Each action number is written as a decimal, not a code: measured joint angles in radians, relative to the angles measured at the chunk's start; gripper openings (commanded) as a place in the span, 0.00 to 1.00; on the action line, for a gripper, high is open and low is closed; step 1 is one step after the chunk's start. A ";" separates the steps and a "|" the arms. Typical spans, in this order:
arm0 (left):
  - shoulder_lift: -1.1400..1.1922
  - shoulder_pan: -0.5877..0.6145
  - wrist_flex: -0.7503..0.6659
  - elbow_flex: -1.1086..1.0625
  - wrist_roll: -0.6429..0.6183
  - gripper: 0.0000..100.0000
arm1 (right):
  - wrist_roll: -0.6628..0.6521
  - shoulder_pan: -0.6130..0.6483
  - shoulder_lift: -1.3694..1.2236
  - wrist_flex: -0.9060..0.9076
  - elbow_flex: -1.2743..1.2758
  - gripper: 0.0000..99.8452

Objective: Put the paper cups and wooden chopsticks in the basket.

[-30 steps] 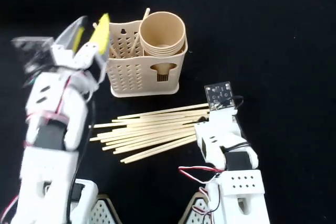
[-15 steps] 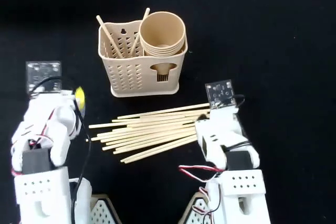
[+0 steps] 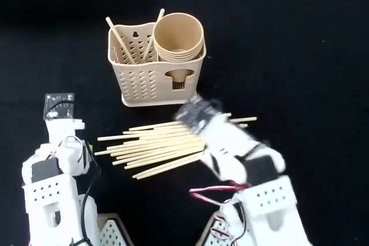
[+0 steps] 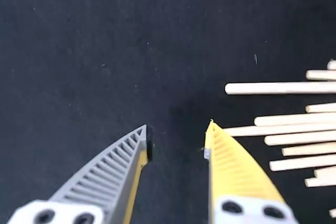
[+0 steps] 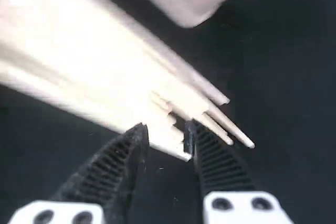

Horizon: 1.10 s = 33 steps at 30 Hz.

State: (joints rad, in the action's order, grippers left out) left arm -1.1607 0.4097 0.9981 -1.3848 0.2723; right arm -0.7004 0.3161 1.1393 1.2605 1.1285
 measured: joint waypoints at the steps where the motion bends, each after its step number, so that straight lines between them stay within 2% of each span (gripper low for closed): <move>1: 0.000 0.003 -0.020 -0.017 0.000 0.19 | -0.038 0.025 -0.040 0.012 0.000 0.13; 6: 0.000 0.005 -0.127 -0.100 0.002 0.19 | -0.092 0.152 -0.276 -0.023 0.000 0.13; 13: 0.000 0.005 -0.146 -0.109 0.003 0.19 | -0.141 0.235 -0.592 -0.143 -0.006 0.13; 20: 0.000 0.005 -0.146 -0.109 0.003 0.19 | -0.157 0.245 -0.654 -0.262 -0.026 0.13; 28: 0.000 0.005 -0.146 -0.109 0.003 0.19 | -0.193 0.245 -0.654 -0.270 -0.026 0.13; 33: 0.000 0.005 -0.146 -0.110 0.003 0.19 | -0.193 0.245 -0.654 -0.270 -0.026 0.21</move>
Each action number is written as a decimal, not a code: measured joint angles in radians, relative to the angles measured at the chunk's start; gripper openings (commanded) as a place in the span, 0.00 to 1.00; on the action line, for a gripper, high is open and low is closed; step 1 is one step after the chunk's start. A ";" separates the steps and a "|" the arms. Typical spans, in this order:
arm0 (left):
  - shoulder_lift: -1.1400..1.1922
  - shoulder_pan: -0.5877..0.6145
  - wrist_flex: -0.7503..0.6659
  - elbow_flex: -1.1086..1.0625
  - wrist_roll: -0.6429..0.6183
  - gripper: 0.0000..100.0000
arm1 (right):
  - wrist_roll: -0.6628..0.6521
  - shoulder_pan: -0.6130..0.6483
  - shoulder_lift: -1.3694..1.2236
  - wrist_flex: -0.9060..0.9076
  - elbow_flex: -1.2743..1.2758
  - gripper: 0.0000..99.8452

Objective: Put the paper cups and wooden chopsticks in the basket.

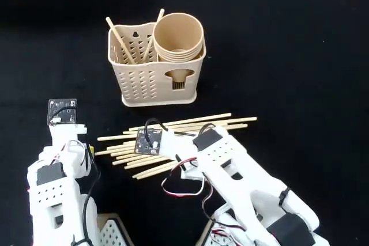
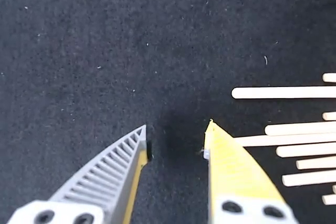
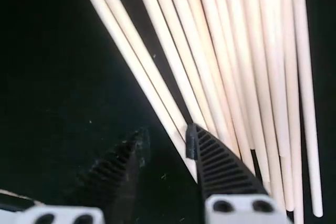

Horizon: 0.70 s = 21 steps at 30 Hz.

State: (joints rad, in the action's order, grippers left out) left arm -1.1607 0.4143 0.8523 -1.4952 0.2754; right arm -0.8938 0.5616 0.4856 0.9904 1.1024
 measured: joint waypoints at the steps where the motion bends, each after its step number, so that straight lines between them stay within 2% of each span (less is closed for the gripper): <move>1: 0.000 0.000 0.000 0.000 0.000 0.19 | 0.011 0.000 0.000 0.000 0.000 0.20; 4: 0.000 0.000 0.000 0.000 0.000 0.19 | 0.020 0.000 0.000 0.000 0.000 0.14; 15: 0.000 0.000 0.000 0.000 0.000 0.19 | 0.015 0.000 0.000 0.000 0.000 0.16; 21: 0.000 0.000 0.000 0.000 0.000 0.19 | 0.015 0.000 -0.170 -0.009 -0.046 0.15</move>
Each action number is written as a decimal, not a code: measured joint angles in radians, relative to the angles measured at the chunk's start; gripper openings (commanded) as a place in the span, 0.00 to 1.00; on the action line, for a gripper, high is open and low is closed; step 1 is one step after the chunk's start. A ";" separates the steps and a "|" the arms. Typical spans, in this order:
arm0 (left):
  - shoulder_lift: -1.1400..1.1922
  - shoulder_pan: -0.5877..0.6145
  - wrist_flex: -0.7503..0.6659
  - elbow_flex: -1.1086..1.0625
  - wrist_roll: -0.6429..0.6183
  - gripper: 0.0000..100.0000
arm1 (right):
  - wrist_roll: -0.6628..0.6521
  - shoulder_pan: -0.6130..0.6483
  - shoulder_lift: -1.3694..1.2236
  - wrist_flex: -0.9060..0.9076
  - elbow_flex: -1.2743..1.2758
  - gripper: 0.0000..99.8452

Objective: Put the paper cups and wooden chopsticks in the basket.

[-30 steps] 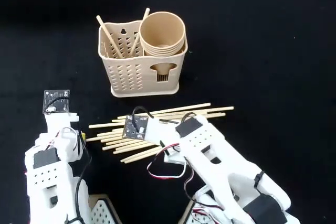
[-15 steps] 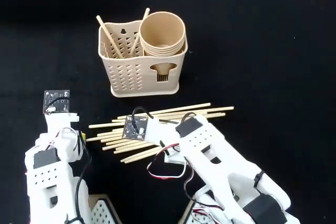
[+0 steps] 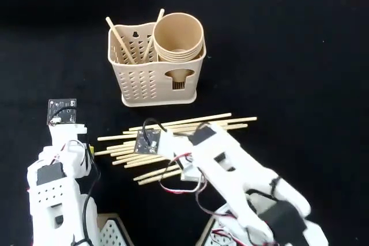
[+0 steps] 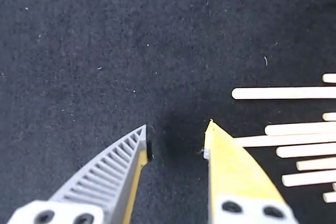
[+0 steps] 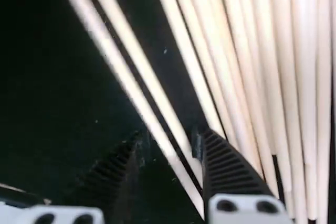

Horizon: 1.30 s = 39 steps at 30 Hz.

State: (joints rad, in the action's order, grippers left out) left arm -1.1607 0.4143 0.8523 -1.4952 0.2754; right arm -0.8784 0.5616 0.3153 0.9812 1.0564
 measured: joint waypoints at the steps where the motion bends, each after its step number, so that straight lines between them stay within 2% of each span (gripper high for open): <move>1: 0.000 0.000 0.000 0.000 0.000 0.19 | 0.000 0.000 -0.020 0.000 -0.015 0.14; 8: 0.000 0.000 0.000 0.000 0.000 0.19 | 0.000 -0.002 -0.038 -0.002 -0.031 0.11; 13: 0.000 0.000 0.000 0.000 0.000 0.19 | 0.000 -0.003 -0.032 -0.008 -0.031 0.01; 21: 0.000 0.000 0.000 0.000 0.000 0.19 | 0.000 -0.002 -0.002 0.054 -0.044 0.01; 31: 0.000 0.000 0.000 0.000 0.000 0.19 | 0.054 -0.002 0.333 0.164 -0.046 0.01; 36: 0.000 0.000 0.000 0.000 0.000 0.19 | 0.055 -0.002 0.358 0.152 0.015 0.02; 39: 0.000 0.000 0.000 0.000 0.000 0.19 | 0.055 -0.002 0.327 0.100 0.064 0.09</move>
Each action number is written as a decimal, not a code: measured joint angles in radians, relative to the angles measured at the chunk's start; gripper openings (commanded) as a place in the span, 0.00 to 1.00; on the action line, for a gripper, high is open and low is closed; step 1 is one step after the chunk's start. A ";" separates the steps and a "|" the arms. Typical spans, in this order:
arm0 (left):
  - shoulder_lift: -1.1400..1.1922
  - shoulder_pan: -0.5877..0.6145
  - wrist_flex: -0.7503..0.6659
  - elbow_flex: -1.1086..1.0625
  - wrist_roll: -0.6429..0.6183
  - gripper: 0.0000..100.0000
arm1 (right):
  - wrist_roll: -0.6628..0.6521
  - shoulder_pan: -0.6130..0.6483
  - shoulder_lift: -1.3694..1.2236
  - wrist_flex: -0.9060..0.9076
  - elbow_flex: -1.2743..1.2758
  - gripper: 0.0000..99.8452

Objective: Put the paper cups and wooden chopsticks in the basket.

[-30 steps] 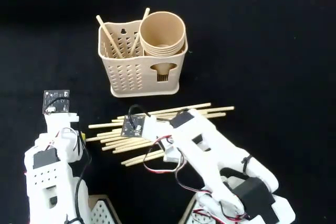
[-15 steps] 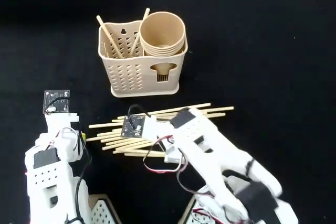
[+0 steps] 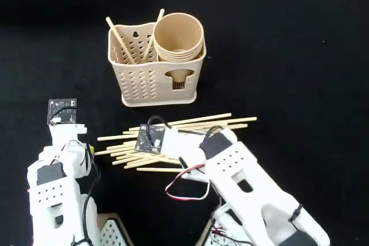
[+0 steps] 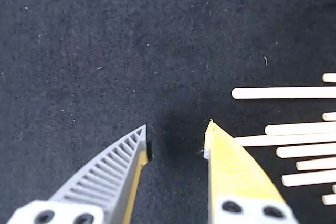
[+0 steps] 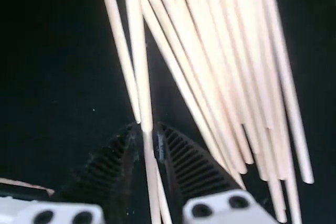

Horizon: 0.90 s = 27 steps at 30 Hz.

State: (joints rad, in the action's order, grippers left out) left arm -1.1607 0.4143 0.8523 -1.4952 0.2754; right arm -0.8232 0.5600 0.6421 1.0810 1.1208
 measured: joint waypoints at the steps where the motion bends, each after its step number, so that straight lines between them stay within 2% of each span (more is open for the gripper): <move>1: 0.000 0.000 0.000 0.000 0.000 0.19 | 0.005 0.000 -0.017 -0.012 0.009 0.12; 14: 0.000 0.000 0.000 0.000 0.002 0.19 | 0.011 0.005 -0.259 -0.120 0.000 0.11; 17: 0.000 0.000 0.000 0.000 0.002 0.19 | 0.011 0.005 -0.270 -0.121 -0.006 0.02; 20: 0.000 0.000 0.000 0.000 0.002 0.19 | 0.011 0.003 -0.270 -0.132 -0.012 0.01; 27: 0.000 0.000 0.000 0.000 0.002 0.19 | 0.011 0.078 -0.295 -0.084 -0.049 0.01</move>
State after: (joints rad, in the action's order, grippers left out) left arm -1.1607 0.4143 0.8523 -1.4952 0.2770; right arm -0.8124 0.6383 0.3475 0.9966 1.0717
